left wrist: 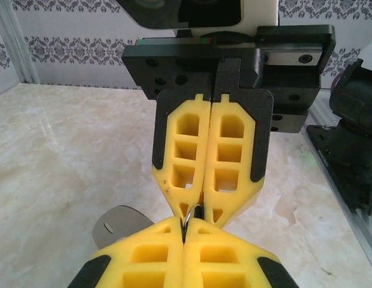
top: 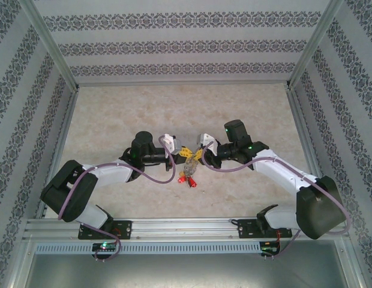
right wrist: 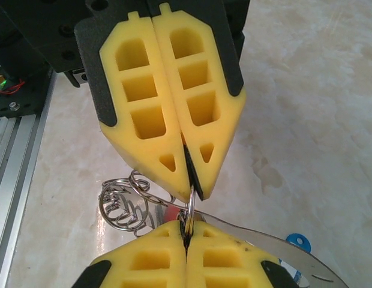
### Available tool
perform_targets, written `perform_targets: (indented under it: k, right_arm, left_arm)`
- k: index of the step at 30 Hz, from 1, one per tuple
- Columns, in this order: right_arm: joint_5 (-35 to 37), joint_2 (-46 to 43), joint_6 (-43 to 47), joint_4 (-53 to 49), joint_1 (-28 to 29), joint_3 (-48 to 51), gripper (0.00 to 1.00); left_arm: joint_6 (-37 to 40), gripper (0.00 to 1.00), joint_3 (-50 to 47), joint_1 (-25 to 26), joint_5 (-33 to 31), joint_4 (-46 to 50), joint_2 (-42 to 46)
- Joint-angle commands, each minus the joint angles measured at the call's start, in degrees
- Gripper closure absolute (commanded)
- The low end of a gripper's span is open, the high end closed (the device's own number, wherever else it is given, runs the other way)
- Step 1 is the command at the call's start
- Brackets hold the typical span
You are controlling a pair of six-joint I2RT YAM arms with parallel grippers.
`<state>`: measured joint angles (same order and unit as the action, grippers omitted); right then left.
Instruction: Put the keys on the keyring
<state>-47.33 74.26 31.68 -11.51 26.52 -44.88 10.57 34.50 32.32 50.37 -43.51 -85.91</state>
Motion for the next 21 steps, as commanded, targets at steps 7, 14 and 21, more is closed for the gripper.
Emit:
perform_targets:
  k: [7,14,21]
  right_arm:
    - [4.06,-4.07,0.58,-3.7,1.58,-2.62,1.0]
    - [10.94,-4.69,1.63,-7.96,4.23,-5.21,1.0]
    - [10.86,-6.26,1.89,-6.62,4.02,-3.93,1.0]
  left_arm:
    - [7.07,1.0,1.44,-0.06,-3.01,7.78,-0.36]
    - [9.55,1.0,1.49,-0.13,-3.41,11.57,-0.75]
    - [8.56,0.98,1.03,-0.9,-2.2,8.73,-2.47]
